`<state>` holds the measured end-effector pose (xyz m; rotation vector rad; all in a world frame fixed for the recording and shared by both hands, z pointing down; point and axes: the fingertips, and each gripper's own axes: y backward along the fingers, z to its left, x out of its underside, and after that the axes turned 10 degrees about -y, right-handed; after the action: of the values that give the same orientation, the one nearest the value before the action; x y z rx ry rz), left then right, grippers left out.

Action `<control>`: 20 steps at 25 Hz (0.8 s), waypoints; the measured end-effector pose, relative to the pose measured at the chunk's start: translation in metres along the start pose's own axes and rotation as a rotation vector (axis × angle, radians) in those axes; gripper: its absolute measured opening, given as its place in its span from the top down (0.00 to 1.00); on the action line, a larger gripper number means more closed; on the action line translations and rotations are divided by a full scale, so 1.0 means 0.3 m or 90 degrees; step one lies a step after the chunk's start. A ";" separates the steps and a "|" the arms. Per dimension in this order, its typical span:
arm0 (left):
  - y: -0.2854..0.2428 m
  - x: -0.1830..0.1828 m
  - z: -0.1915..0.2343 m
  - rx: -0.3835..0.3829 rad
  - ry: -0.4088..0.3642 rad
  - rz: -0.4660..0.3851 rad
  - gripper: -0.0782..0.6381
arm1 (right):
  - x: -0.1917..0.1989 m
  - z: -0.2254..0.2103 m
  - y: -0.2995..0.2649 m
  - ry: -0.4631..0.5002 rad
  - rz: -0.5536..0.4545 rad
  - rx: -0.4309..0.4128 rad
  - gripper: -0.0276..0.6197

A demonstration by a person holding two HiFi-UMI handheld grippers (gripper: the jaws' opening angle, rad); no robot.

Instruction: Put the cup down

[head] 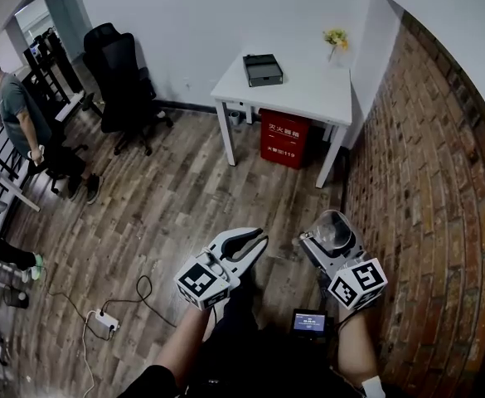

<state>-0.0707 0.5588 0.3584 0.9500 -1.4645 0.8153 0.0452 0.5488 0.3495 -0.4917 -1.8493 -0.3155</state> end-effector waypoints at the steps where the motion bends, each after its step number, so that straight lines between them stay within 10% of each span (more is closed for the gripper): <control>1: -0.016 0.009 0.026 0.004 0.000 0.002 0.79 | -0.004 -0.017 -0.024 0.000 -0.002 0.002 0.32; 20: -0.288 0.086 0.686 0.023 0.016 -0.007 0.79 | -0.116 -0.272 -0.633 -0.006 -0.003 0.014 0.33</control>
<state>-0.0821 0.3343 0.3596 0.9711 -1.4257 0.8450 0.0316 0.3397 0.3481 -0.4742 -1.8610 -0.2963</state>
